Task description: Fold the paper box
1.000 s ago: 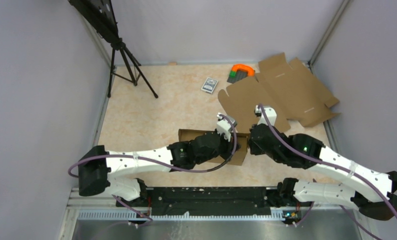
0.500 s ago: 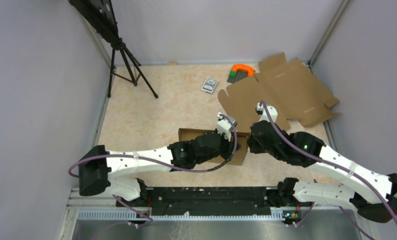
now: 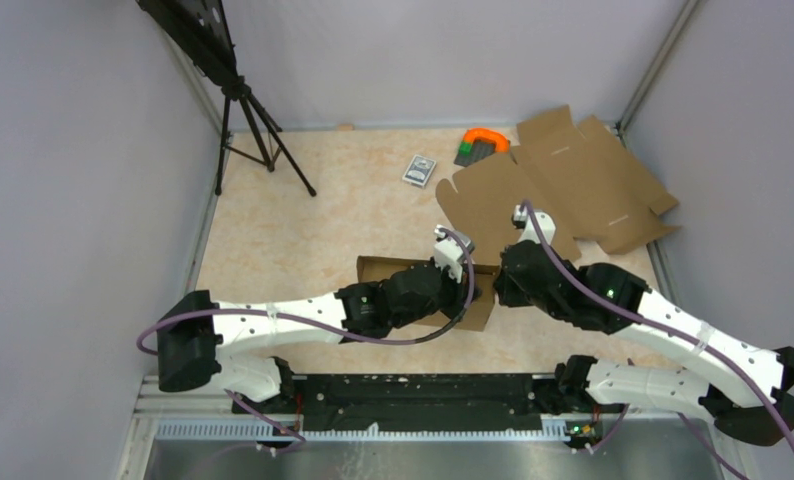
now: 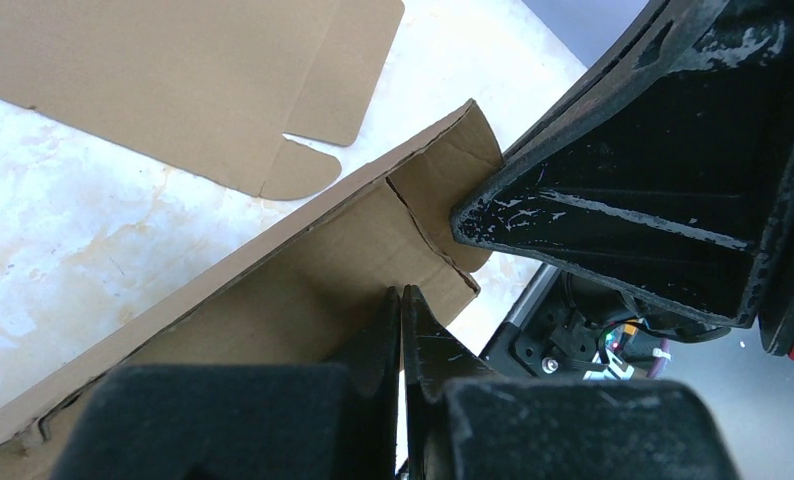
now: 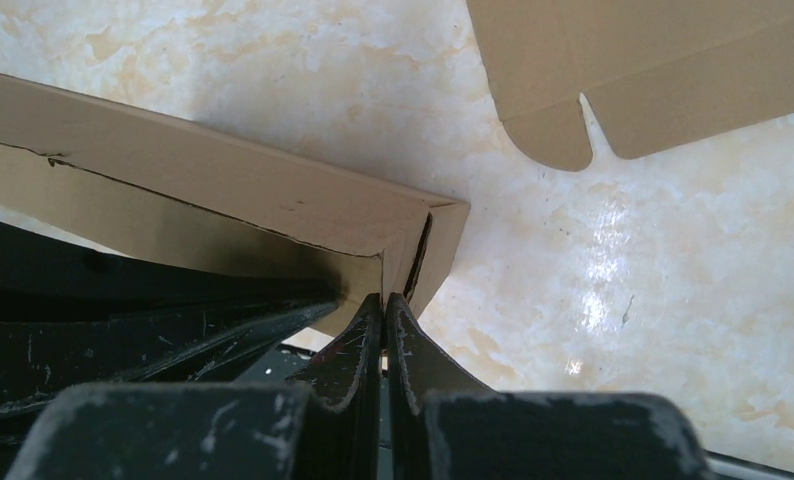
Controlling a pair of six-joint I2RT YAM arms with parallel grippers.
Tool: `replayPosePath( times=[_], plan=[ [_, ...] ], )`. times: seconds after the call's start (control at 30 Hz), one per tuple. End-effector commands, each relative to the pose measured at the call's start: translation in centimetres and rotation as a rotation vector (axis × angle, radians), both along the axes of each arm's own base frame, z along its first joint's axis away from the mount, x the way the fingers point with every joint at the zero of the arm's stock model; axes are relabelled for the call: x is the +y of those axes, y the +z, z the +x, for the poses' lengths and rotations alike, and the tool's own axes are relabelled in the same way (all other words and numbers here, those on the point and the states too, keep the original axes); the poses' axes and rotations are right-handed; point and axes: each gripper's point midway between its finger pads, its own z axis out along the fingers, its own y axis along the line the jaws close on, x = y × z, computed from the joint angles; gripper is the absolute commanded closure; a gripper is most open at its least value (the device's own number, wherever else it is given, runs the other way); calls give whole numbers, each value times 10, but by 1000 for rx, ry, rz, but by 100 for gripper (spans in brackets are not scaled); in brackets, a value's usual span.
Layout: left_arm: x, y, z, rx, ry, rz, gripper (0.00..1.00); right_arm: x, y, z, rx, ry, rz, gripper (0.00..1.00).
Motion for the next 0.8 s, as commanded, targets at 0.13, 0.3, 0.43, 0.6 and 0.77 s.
replayPosePath(
  times=[0.13, 0.3, 0.43, 0.6, 0.77],
  plan=[
    [7, -29, -6, 39, -16, 102, 100, 16, 9, 0, 9, 28, 65, 100],
    [6, -28, -6, 38, -14, 102, 100, 13, 2, -3, 28, 34, 31, 100],
    [6, -29, -6, 38, -15, 106, 100, 10, -4, -4, 41, 35, 4, 100],
    [6, -29, -6, 38, -15, 109, 100, 4, 0, -4, 29, 41, -26, 100],
    [7, -30, -5, 38, -12, 112, 100, 2, -6, -6, 44, 52, -54, 100]
  ],
)
